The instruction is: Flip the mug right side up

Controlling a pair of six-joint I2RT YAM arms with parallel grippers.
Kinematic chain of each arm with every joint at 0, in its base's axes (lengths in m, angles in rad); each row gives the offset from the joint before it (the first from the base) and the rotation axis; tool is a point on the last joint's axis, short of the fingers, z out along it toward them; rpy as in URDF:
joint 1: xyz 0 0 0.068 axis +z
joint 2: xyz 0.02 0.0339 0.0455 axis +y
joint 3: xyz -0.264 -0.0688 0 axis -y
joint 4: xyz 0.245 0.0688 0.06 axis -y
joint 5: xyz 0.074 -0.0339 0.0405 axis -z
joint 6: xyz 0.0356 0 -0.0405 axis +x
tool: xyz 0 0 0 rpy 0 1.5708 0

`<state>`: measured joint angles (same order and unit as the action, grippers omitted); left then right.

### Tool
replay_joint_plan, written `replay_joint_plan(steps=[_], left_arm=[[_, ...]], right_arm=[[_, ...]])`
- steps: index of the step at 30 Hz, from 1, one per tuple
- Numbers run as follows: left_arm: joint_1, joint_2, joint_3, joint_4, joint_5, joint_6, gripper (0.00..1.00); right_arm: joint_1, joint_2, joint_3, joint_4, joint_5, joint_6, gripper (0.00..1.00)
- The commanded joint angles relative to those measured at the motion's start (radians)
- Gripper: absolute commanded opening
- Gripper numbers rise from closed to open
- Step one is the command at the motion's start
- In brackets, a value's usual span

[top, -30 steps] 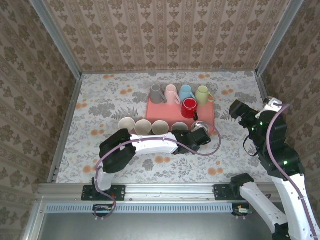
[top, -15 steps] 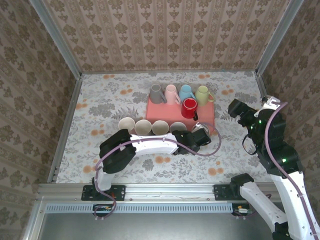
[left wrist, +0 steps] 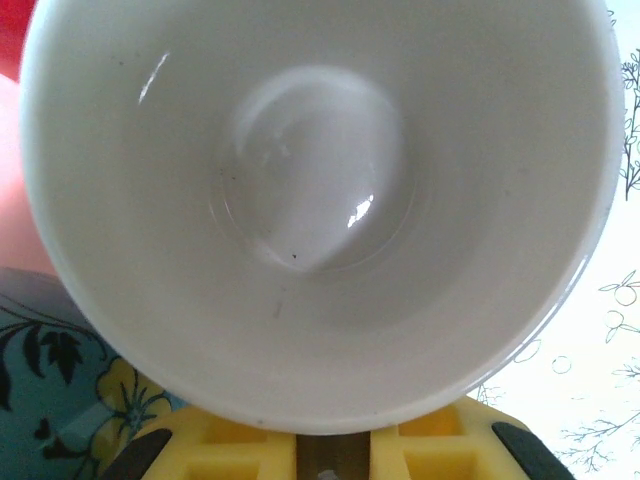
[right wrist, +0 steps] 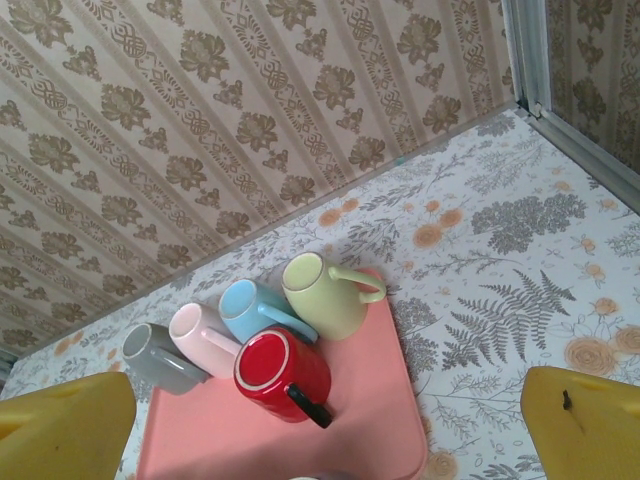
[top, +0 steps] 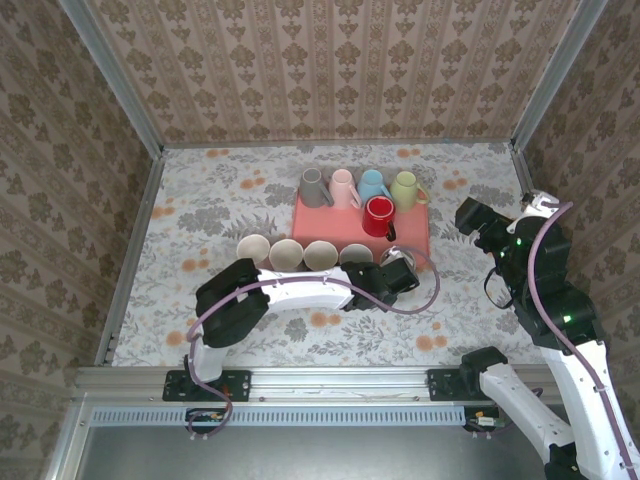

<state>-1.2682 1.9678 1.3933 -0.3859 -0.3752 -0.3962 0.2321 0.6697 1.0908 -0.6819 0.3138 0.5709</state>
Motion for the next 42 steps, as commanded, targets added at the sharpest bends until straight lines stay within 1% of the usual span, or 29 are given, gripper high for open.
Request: replay_joint_plan(steps=[1, 13, 20, 25, 29, 32, 37, 42], left_arm=[[0.006, -0.065, -0.012, 0.005, -0.006, 0.004, 0.13], [-0.006, -0.112, -0.005, -0.037, 0.017, 0.012, 0.13], [0.0, -0.086, 0.009, -0.042, 0.062, 0.026, 0.14], [0.004, -0.07, 0.024, -0.052, 0.078, 0.026, 0.18], [0.006, -0.06, 0.03, -0.06, 0.078, 0.027, 0.29], [0.006, -0.055, 0.029, -0.063, 0.069, 0.025, 0.33], [0.006, -0.062, 0.021, -0.067, 0.051, 0.025, 0.35], [0.004, -0.114, -0.003, -0.045, 0.051, 0.057, 0.35]], right_arm=[[0.006, 0.001, 0.0, 0.016, -0.006, -0.02, 1.0], [0.005, -0.001, -0.004, 0.029, -0.012, -0.03, 1.0], [0.005, 0.001, -0.012, 0.034, -0.012, -0.028, 1.0], [0.005, 0.002, -0.009, 0.033, -0.011, -0.032, 1.0], [0.005, 0.002, -0.011, 0.034, -0.01, -0.033, 1.0], [0.006, 0.003, -0.012, 0.034, -0.01, -0.037, 1.0], [0.005, 0.004, -0.012, 0.035, -0.011, -0.04, 1.0], [0.006, 0.005, -0.012, 0.039, -0.038, -0.05, 1.0]])
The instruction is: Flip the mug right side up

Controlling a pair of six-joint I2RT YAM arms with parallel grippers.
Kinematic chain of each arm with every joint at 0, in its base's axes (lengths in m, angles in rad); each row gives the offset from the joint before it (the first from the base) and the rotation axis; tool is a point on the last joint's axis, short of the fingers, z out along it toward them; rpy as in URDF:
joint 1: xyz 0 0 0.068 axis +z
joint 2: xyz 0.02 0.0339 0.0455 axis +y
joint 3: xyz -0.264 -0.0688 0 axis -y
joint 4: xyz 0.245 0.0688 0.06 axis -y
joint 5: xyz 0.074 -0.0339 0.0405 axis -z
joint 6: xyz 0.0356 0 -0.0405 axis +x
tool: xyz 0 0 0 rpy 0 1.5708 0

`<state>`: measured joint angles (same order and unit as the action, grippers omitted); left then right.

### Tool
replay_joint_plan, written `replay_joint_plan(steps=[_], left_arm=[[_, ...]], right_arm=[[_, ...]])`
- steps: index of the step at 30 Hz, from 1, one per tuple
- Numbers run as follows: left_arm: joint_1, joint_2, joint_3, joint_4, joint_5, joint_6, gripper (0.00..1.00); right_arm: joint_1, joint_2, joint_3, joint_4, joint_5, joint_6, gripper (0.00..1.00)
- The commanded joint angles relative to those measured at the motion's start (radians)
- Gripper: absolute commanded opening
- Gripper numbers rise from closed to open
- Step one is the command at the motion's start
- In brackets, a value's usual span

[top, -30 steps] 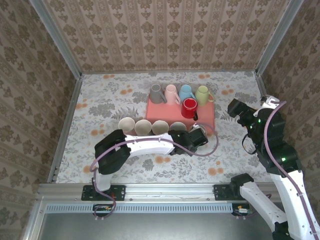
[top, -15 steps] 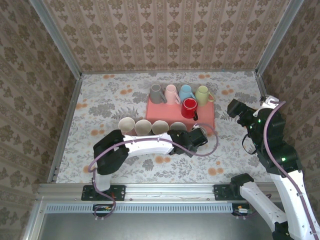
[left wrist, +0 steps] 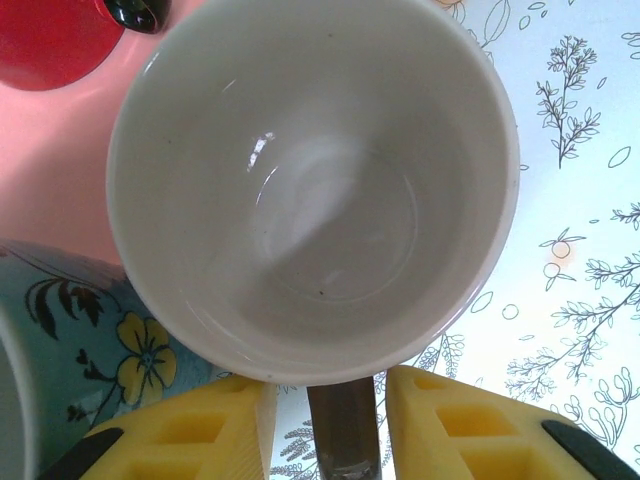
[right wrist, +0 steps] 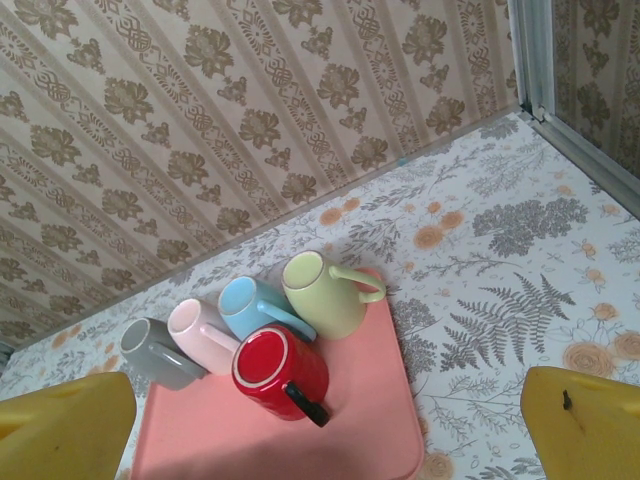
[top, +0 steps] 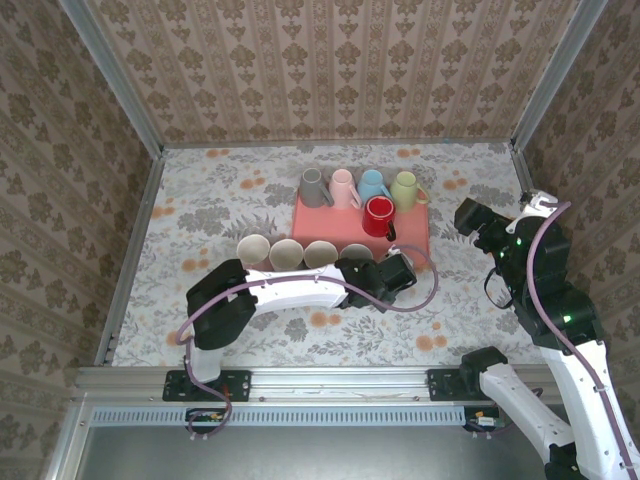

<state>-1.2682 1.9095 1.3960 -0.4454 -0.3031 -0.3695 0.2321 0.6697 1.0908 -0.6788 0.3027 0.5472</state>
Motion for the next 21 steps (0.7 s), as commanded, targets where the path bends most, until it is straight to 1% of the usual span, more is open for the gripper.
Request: replay_joint_plan(steps=[1, 4, 7, 10, 12, 14, 15, 17, 19, 21], left_arm=[[0.004, -0.069, -0.009, 0.017, -0.016, 0.037, 0.36], [0.0, -0.115, -0.018, 0.014, 0.01, 0.078, 0.36], [-0.001, -0.187, -0.039, 0.026, 0.051, 0.128, 0.35], [0.011, -0.268, -0.051, 0.033, 0.085, 0.177, 0.35], [0.042, -0.319, -0.041, 0.01, 0.134, 0.193, 0.36], [0.1, -0.372, -0.041, -0.016, 0.195, 0.186, 0.37], [0.129, -0.395, -0.042, -0.03, 0.208, 0.176, 0.37], [0.192, -0.451, -0.046, -0.064, 0.217, 0.161, 0.37], [0.238, -0.504, -0.061, -0.085, 0.195, 0.161, 0.39], [0.279, -0.562, -0.094, -0.094, 0.166, 0.161, 0.41]], right_arm=[[0.005, 0.004, -0.011, 0.041, -0.042, -0.036, 1.0], [0.005, -0.003, -0.005, 0.057, -0.133, -0.079, 1.0], [0.005, -0.018, -0.011, 0.114, -0.228, -0.11, 1.0], [0.005, 0.023, 0.012, 0.122, -0.316, -0.132, 0.99], [0.005, 0.066, 0.024, 0.111, -0.344, -0.149, 0.99], [0.006, 0.125, 0.035, 0.093, -0.372, -0.172, 0.98], [0.006, 0.155, 0.04, 0.081, -0.376, -0.18, 0.97], [0.009, 0.233, 0.06, 0.051, -0.399, -0.204, 0.97], [0.029, 0.324, 0.087, 0.014, -0.399, -0.231, 0.96], [0.073, 0.42, 0.122, -0.015, -0.38, -0.284, 0.97]])
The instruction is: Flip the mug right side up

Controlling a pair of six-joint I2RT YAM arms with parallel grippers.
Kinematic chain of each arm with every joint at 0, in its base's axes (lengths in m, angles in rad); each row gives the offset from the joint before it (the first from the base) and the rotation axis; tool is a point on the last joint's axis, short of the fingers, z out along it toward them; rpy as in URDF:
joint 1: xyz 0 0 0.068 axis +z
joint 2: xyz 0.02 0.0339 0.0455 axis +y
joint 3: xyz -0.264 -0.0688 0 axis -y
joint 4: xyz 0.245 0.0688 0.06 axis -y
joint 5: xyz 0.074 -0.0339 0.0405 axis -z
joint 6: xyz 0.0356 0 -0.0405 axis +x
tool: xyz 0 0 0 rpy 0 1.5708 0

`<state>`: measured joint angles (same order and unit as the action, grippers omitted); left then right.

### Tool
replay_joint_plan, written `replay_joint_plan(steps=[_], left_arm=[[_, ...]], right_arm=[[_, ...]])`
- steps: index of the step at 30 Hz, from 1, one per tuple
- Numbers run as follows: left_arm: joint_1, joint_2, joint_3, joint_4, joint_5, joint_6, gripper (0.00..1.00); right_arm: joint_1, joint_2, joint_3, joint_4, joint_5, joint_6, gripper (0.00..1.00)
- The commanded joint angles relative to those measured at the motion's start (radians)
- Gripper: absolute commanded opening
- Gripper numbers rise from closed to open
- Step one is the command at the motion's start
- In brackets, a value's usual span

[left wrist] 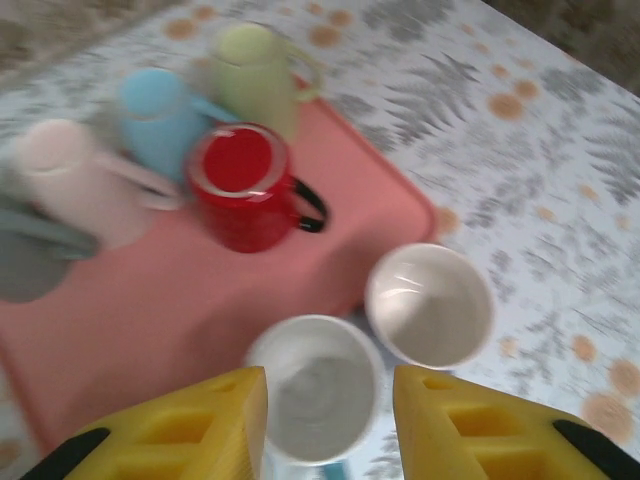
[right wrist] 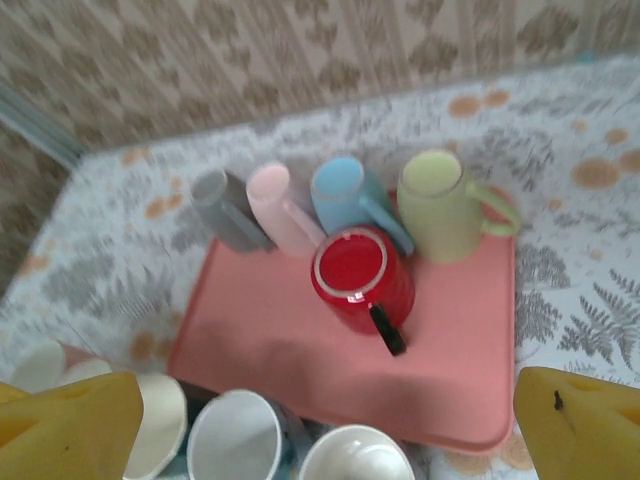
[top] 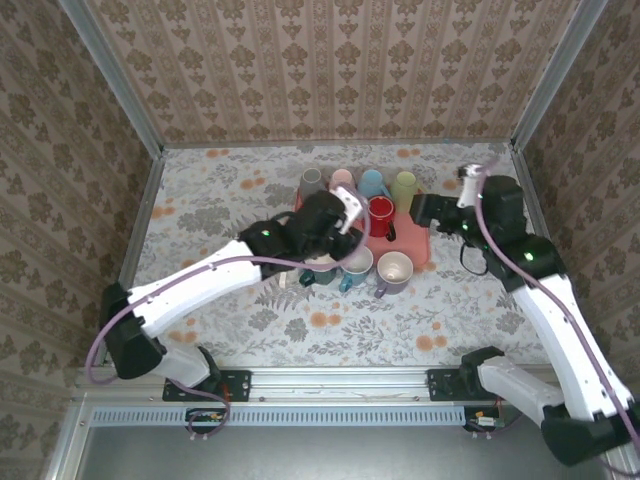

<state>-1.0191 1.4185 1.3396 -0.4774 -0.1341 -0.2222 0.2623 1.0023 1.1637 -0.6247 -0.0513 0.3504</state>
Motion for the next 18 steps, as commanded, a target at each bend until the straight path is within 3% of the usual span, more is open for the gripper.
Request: replay_joint_plan(steps=[1, 5, 8, 12, 18], left_arm=[[0.047, -0.098, -0.053, -0.06, -0.006, 0.012, 0.42], [0.086, -0.204, -0.154, -0.011, -0.016, 0.013, 0.45], [0.089, -0.269, -0.222, 0.029, 0.001, 0.024, 0.51], [0.088, -0.301, -0.189, -0.03, 0.042, 0.043, 0.56], [0.087, -0.367, -0.26, 0.008, 0.055, 0.118, 0.6]], right_arm=[[0.071, 0.134, 0.068, -0.084, -0.009, -0.119, 0.98], [0.172, 0.377, 0.205, -0.185, 0.068, -0.249, 1.0], [0.194, 0.551, 0.299, -0.215, 0.179, -0.254, 1.0], [0.192, 0.693, 0.376, -0.22, 0.299, -0.245, 1.0], [0.156, 0.859, 0.473, -0.264, 0.219, -0.216, 1.0]])
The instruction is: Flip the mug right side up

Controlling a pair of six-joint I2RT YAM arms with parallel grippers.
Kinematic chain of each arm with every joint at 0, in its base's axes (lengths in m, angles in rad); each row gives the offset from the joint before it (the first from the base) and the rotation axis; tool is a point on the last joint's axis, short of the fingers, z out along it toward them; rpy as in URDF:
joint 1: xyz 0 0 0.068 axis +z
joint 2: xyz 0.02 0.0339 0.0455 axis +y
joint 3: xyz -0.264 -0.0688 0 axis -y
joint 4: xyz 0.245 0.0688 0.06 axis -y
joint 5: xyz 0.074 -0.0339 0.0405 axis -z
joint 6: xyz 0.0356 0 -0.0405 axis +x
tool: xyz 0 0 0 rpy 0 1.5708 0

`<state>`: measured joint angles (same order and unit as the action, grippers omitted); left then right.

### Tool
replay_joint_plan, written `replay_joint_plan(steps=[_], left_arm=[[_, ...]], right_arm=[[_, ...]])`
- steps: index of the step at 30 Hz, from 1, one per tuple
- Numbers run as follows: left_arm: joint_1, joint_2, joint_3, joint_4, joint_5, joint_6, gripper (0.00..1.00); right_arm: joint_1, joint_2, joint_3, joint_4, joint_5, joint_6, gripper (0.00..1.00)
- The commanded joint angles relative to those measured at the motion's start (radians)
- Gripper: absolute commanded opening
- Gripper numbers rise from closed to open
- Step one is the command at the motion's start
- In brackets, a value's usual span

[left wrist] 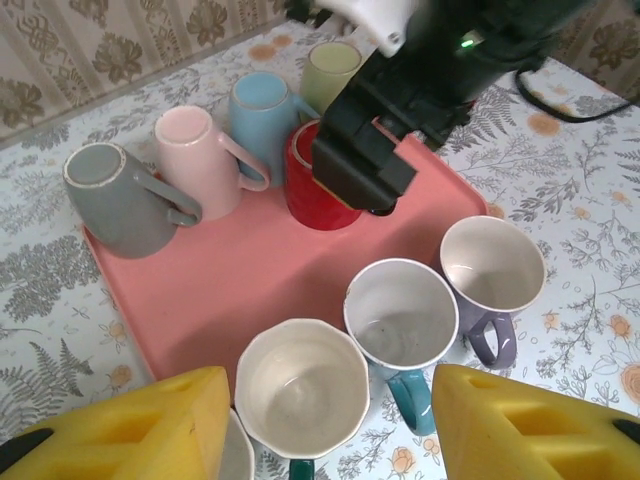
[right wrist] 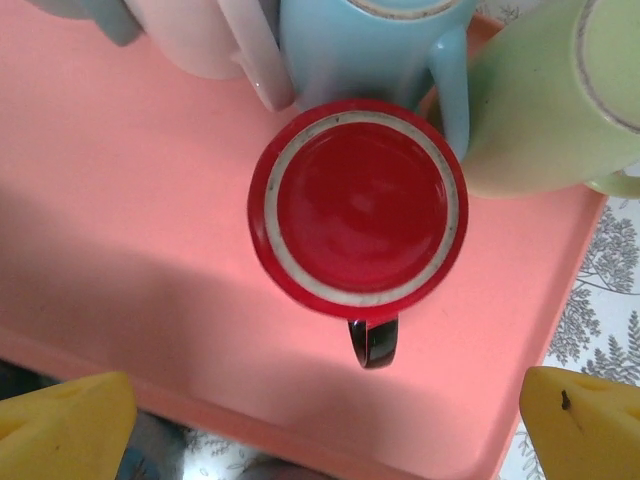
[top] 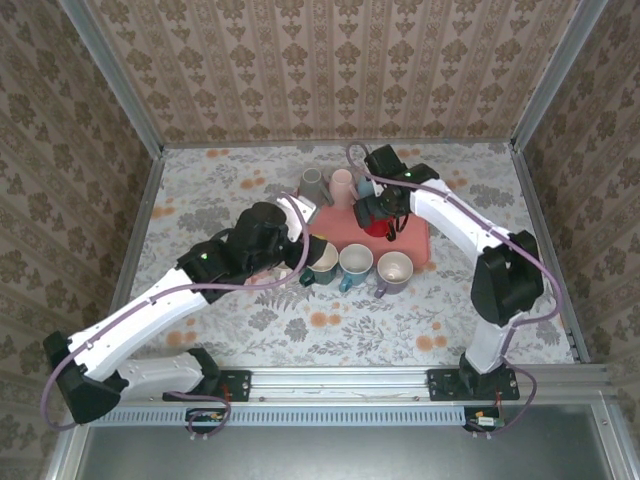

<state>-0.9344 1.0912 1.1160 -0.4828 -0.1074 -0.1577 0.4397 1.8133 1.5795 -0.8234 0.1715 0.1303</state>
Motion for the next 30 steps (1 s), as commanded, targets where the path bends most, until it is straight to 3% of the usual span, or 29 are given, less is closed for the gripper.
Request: replay_joint_plan(steps=[1, 24, 28, 30], left_arm=[[0.001, -0.046, -0.043, 0.021, 0.037, 0.053, 0.61], [0.012, -0.066, -0.067, 0.055, 0.083, 0.066, 0.56], [0.022, -0.065, -0.072, 0.065, 0.086, 0.063, 0.56], [0.026, -0.062, -0.074, 0.068, 0.088, 0.06, 0.56]], right_arm=[[-0.027, 0.069, 0.068, -0.071, -0.024, 0.008, 1.0], [-0.083, 0.373, 0.256, -0.092, -0.056, -0.02, 0.99], [-0.087, 0.381, 0.262, -0.084, -0.077, -0.018, 0.87], [-0.09, 0.371, 0.255, -0.078, -0.098, -0.005, 0.76]])
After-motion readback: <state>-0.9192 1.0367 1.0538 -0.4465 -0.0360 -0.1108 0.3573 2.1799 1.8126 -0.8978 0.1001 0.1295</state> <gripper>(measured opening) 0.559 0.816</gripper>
